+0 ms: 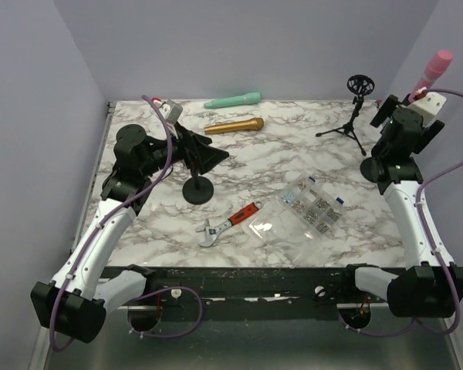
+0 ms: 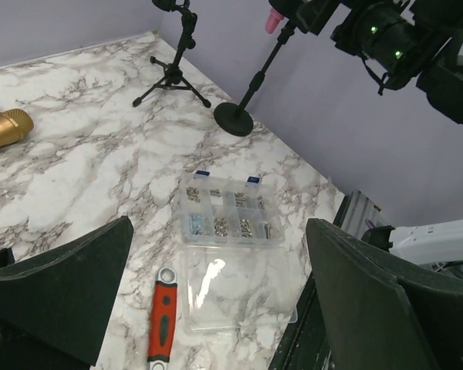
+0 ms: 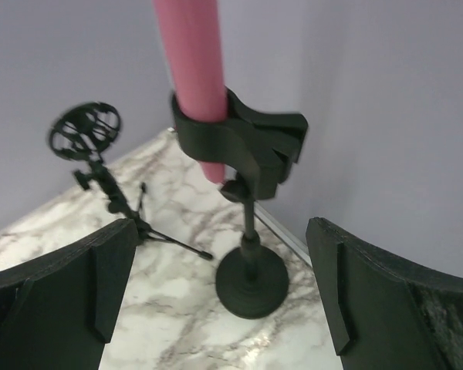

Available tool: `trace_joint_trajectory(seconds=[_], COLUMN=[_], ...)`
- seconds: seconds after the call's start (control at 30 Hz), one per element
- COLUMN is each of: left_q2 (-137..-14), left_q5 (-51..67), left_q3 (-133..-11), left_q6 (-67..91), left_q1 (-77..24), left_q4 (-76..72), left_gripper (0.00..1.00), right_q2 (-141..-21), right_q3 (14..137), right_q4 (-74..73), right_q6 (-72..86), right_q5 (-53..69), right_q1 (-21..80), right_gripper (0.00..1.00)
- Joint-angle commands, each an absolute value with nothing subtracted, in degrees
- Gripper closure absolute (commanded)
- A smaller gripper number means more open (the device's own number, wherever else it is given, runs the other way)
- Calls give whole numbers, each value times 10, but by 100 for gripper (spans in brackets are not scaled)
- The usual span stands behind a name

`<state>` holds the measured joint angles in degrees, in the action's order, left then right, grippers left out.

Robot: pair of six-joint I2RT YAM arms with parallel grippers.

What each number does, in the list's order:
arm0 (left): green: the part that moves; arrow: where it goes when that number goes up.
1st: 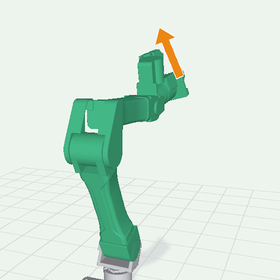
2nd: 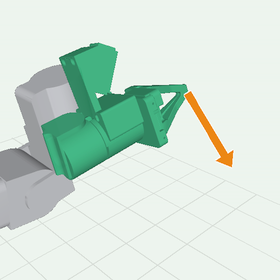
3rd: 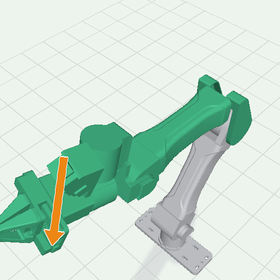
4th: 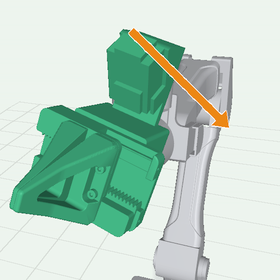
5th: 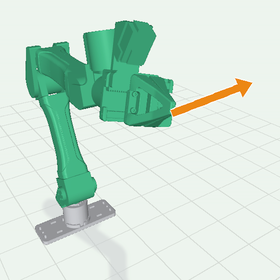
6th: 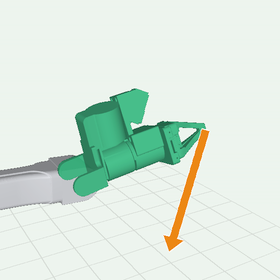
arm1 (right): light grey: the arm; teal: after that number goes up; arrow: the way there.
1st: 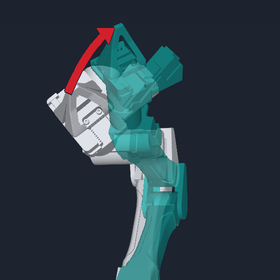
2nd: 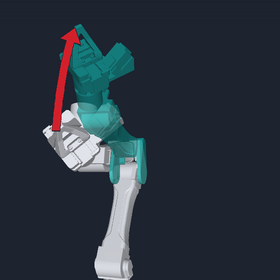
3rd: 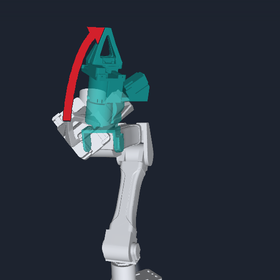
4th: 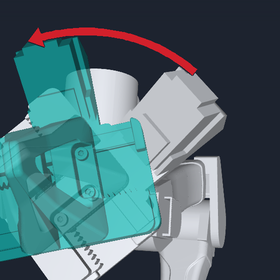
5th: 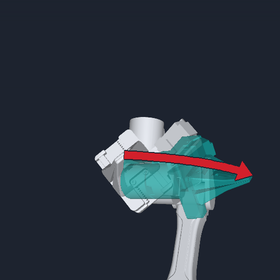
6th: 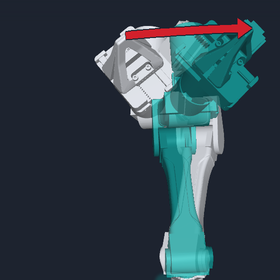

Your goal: Remove the microphone from the stand

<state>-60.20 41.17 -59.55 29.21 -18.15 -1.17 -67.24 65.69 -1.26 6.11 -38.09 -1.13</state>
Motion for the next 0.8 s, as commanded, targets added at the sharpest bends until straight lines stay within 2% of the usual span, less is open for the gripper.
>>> trace_joint_trajectory(seconds=[0.0, 0.13, 0.4, 0.5, 0.67, 0.77], left_q2=[-598, -606, -626, -623, -611, -590], left_q5=[424, 425, 402, 377, 362, 364], left_q3=[-609, -603, -584, -578, -586, -581], left_q6=[292, 287, 246, 238, 255, 278], left_q1=[-187, -191, -232, -253, -281, -285], left_q4=[-20, -29, -45, -45, -51, -61], left_gripper=[1, 1, 1, 2, 1, 1], right_q2=[-665, -663, -677, -699, -762, -794], right_q3=[597, 546, 543, 577, 651, 685], right_q4=[68, 136, 183, 179, 167, 187], right_q6=[67, 64, 41, 32, 34, 31], right_q5=[-404, -382, -322, -304, -369, -364], right_q1=[-46, -66, -74, -74, -74, -75], right_gripper=[0, 0, 0, 0, 0, 0])
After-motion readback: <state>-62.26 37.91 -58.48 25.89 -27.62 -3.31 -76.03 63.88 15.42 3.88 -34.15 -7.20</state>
